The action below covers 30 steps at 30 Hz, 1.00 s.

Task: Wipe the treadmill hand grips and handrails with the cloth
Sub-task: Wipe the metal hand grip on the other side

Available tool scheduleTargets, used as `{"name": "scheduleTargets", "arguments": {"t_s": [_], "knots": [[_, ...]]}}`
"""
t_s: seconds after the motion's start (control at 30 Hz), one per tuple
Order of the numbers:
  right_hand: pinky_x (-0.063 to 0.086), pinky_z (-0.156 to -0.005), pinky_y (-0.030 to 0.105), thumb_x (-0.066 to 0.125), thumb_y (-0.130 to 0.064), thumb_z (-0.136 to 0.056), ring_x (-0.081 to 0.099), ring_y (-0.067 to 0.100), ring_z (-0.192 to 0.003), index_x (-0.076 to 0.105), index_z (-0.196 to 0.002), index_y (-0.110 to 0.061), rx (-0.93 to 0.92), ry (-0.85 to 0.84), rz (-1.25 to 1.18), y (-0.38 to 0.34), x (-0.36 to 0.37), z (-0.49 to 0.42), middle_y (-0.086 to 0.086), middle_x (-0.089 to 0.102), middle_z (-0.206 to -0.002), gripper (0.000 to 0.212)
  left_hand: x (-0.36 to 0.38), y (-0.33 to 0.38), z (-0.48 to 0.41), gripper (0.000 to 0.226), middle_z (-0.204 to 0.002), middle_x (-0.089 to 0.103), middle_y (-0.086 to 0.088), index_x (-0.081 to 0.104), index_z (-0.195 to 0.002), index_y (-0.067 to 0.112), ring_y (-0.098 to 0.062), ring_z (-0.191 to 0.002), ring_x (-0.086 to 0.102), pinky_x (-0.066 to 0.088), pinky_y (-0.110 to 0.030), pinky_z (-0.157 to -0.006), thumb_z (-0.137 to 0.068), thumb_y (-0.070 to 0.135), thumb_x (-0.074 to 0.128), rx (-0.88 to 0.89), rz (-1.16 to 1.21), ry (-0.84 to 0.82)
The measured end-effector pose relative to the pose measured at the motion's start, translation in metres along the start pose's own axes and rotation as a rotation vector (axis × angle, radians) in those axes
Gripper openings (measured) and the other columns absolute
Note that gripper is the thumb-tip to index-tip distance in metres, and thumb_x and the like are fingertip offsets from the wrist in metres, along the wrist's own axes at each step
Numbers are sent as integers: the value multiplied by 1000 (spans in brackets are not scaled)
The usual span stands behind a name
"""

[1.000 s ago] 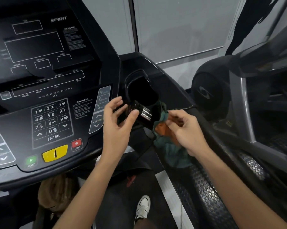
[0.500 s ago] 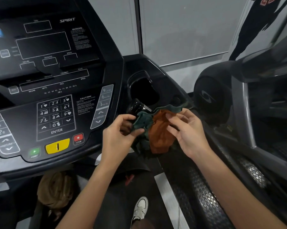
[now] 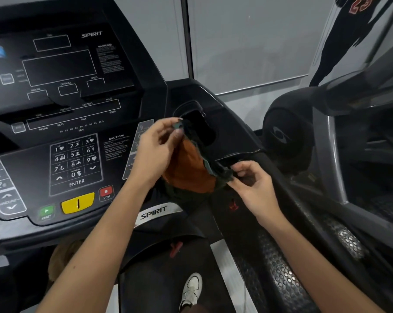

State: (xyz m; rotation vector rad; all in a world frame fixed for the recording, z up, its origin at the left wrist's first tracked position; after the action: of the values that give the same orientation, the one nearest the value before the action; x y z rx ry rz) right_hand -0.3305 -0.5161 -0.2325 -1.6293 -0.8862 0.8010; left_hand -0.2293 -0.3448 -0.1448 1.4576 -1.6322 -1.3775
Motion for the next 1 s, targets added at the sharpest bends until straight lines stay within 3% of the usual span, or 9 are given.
{"name": "scheduleTargets", "arguments": {"t_s": [0.1, 0.17, 0.23, 0.33, 0.47, 0.63, 0.77, 0.83, 1.0], "knots": [[42, -90, 16, 75, -9, -73, 54, 2, -100, 59, -105, -20, 16, -99, 64, 7, 2, -2, -9, 59, -103, 37, 6, -13, 17, 59, -116, 57, 21, 47, -113, 49, 7, -110, 54, 42, -13, -93, -68, 26, 78, -65, -17, -209], [38, -94, 11, 77, -14, -72, 52, -4, -108, 53, -119, -20, 46, -186, 107, 14, 3, -3, -16, 57, -109, 53, 4, -24, 26, 72, -126, 53, 18, 40, -121, 51, 4, -117, 51, 41, -16, -98, -70, 18, 78, -48, -87, -173], [38, -97, 13, 79, -18, -70, 51, -7, -110, 48, -126, -23, 65, -255, 168, 22, 5, -3, -21, 56, -112, 64, 0, -28, 36, 66, -127, 56, 10, 45, -124, 42, 2, -117, 53, 41, -17, -99, -76, 6, 72, 11, -99, -55], [38, -97, 16, 80, -24, -68, 50, -10, -111, 49, -124, -32, 65, -261, 265, 31, 3, -2, -28, 56, -110, 64, -14, -26, 39, 42, -103, 67, 12, 60, -114, 20, 9, -95, 61, 45, -11, -87, -82, -7, 61, 77, -103, 85], [40, -96, 18, 78, -25, -71, 52, -8, -108, 49, -109, -45, 39, -227, 296, 30, 2, -1, -28, 58, -105, 52, -21, -32, 16, 13, -91, 71, 2, 66, -93, 24, -22, -89, 68, 53, -47, -81, -88, 14, 59, -141, -41, 9], [40, -97, 19, 77, -31, -71, 52, -6, -109, 51, -116, -36, 34, -224, 350, 30, 1, -3, -27, 57, -106, 52, -16, -11, -14, 33, -91, 65, 6, 55, -117, 13, -2, -81, 64, 51, -13, -74, -87, 0, 58, -74, -169, -55], [40, -97, 20, 76, -34, -71, 52, -2, -112, 52, -123, -29, 33, -226, 381, 32, 0, -4, -21, 58, -112, 57, -6, -12, 3, 34, -95, 66, 13, 66, -103, 24, 2, -91, 63, 48, -13, -81, -92, -2, 48, -98, -120, -91], [40, -98, 20, 76, -33, -71, 52, -3, -112, 53, -123, -28, 31, -230, 384, 31, 0, -4, -22, 58, -112, 57, -4, -15, 13, 27, -101, 69, 9, 65, -102, 32, -3, -95, 64, 50, -22, -84, -89, 11, 58, -160, 21, -93], [42, -99, 25, 76, -33, -71, 53, -3, -111, 53, -123, -28, 40, -245, 387, 31, 0, -5, -23, 58, -109, 57, -4, -10, 20, 33, -110, 67, 2, 69, -101, 25, -7, -103, 63, 51, -23, -88, -71, 13, 76, -69, -19, 15]]}}
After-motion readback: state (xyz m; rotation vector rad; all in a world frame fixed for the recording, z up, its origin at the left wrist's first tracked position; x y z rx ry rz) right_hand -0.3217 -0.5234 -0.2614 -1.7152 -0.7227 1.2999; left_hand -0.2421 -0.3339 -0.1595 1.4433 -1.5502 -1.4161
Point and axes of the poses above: each hand's wrist, its own z-axis away from the middle knuckle, its own x-axis out of the palm, y = z × x, the point moved 5 cm from there along -z, towards the middle knuckle
